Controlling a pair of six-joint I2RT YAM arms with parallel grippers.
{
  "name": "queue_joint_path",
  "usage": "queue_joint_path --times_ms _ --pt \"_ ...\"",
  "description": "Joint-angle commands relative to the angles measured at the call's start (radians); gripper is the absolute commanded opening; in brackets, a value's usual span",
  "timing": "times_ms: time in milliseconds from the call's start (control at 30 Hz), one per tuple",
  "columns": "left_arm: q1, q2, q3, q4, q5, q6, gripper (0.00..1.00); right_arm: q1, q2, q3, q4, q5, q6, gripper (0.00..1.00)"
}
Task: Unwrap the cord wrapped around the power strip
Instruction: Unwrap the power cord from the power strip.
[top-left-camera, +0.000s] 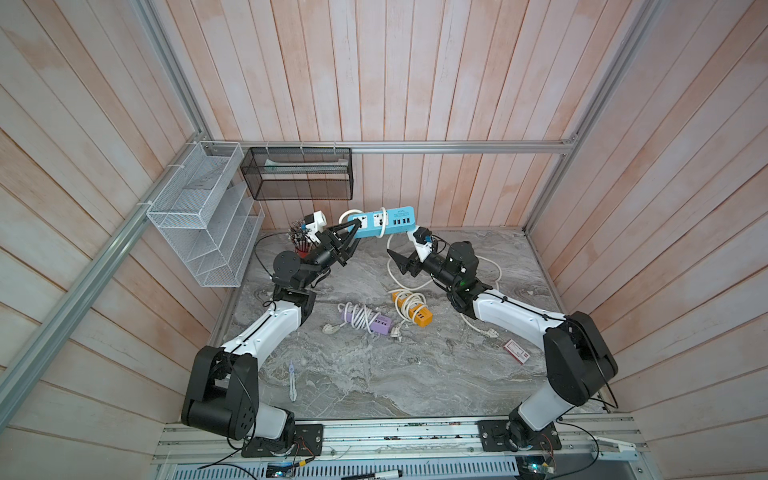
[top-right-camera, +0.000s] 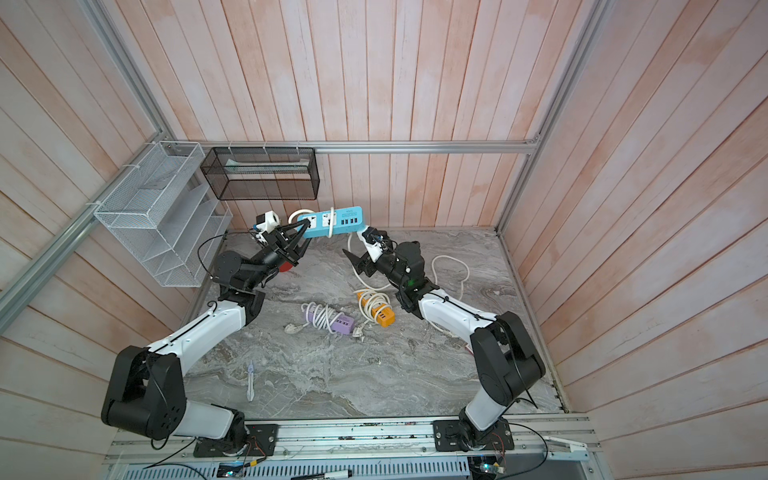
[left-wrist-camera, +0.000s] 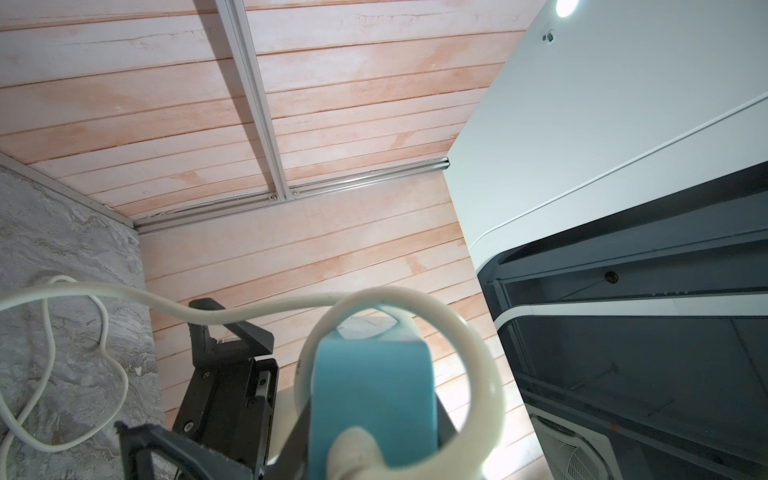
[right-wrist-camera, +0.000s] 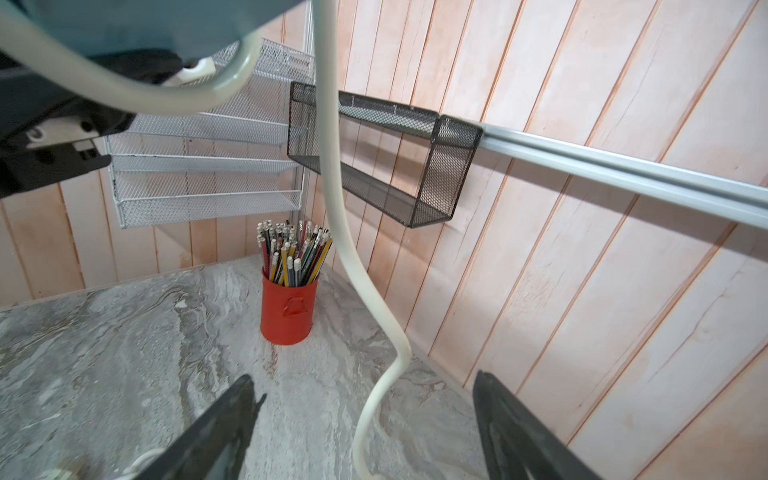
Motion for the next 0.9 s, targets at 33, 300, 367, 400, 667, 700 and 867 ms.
queue_joint_path --times_ms 33,300,367,400,667,700,867 --pt "-0.012 -0.038 0.030 0.046 -0.010 -0.021 0.00 0.015 0.050 0.038 0.158 0.049 0.015 0.78" --pt "-0.030 -0.042 0.012 0.080 -0.027 -0.064 0.00 0.038 0.125 0.060 0.286 0.080 0.070 0.56" --pt "-0.034 -0.042 0.006 0.083 -0.030 -0.069 0.00 0.038 0.139 0.077 0.290 0.082 0.081 0.43" --pt "-0.034 -0.044 0.001 0.086 -0.030 -0.071 0.00 0.039 0.143 0.082 0.290 0.083 0.085 0.36" --pt "-0.034 -0.057 -0.028 0.093 -0.040 -0.084 0.00 0.030 0.142 0.102 0.243 0.087 0.091 0.00" --pt "-0.032 -0.056 -0.031 0.096 -0.039 -0.087 0.00 0.025 0.136 0.092 0.241 0.092 0.094 0.00" --pt "-0.025 -0.065 -0.042 0.084 -0.032 -0.084 0.00 -0.016 0.077 0.034 0.221 0.103 0.105 0.00"
